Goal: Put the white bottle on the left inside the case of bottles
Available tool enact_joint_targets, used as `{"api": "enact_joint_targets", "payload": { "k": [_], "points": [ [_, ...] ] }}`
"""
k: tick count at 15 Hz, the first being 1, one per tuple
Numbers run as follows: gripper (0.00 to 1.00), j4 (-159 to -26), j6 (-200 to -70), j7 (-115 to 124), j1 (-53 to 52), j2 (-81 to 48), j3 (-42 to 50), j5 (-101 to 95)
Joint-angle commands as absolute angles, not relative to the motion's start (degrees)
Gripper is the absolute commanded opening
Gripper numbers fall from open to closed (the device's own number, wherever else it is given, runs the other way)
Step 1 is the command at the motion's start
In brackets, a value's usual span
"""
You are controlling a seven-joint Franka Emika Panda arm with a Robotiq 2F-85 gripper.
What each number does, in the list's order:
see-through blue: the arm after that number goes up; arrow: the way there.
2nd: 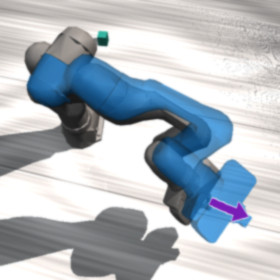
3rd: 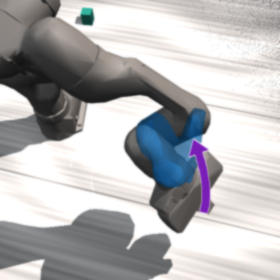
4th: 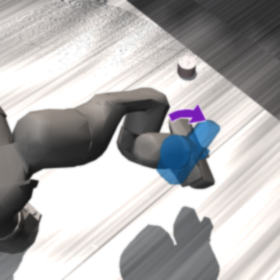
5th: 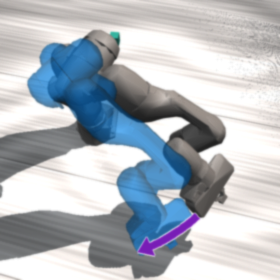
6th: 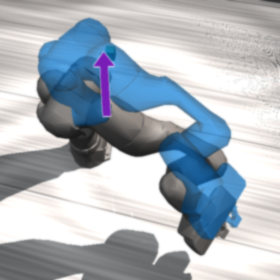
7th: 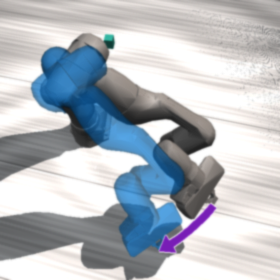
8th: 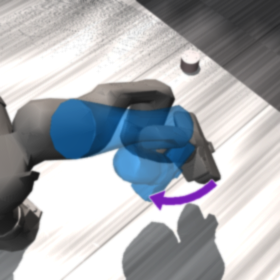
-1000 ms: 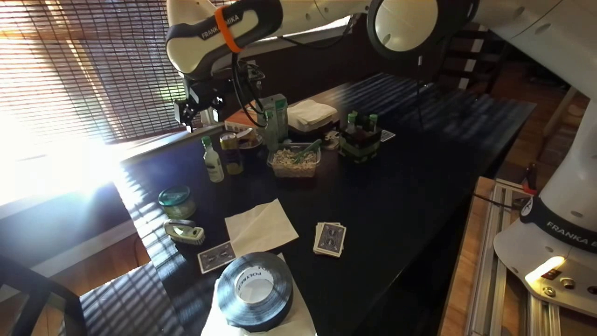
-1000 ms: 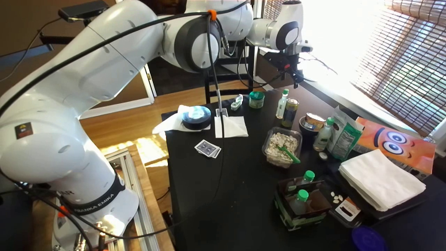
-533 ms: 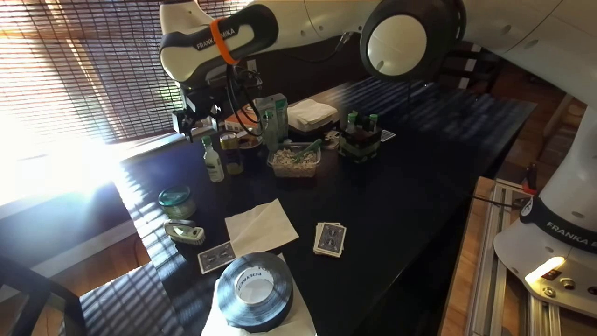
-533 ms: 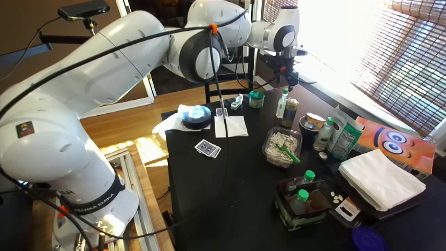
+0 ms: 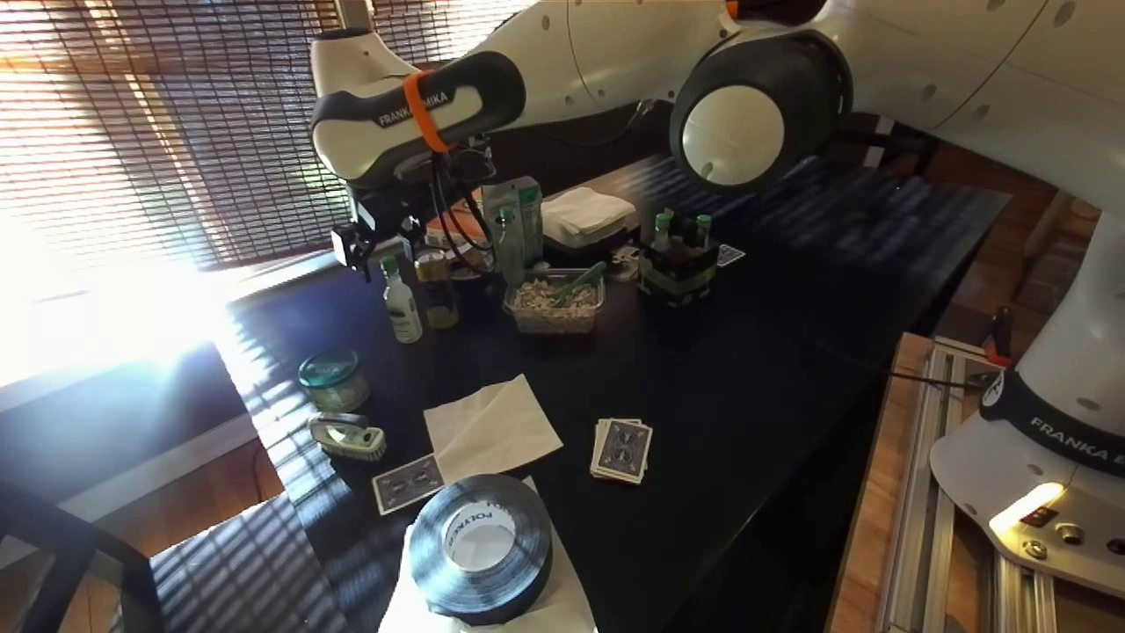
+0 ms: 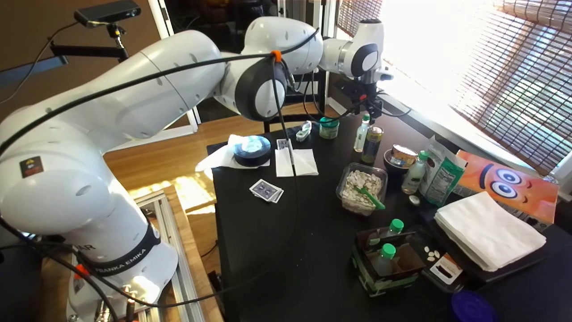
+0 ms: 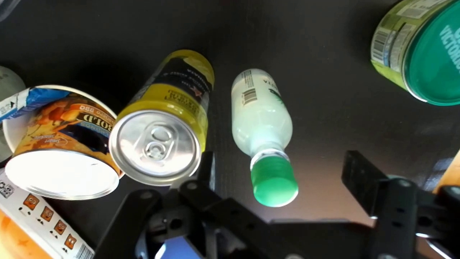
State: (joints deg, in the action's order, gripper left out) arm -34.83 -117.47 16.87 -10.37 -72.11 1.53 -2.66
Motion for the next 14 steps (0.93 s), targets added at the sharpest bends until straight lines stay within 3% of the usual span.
{"api": "enact_joint_targets", "payload": {
  "k": [1,5,10,14],
  "points": [
    [0.88,-29.9,-118.5,16.4,-10.2,-75.4,1.4,-2.6],
    [0.85,-29.3,-120.1,16.2,-10.2,-76.1,1.3,-2.6],
    [0.61,-29.1,-120.0,16.5,-10.3,-76.5,1.6,-2.7],
    [0.61,-29.2,-119.6,17.0,-10.4,-76.3,2.1,-2.9]
  ]
}}
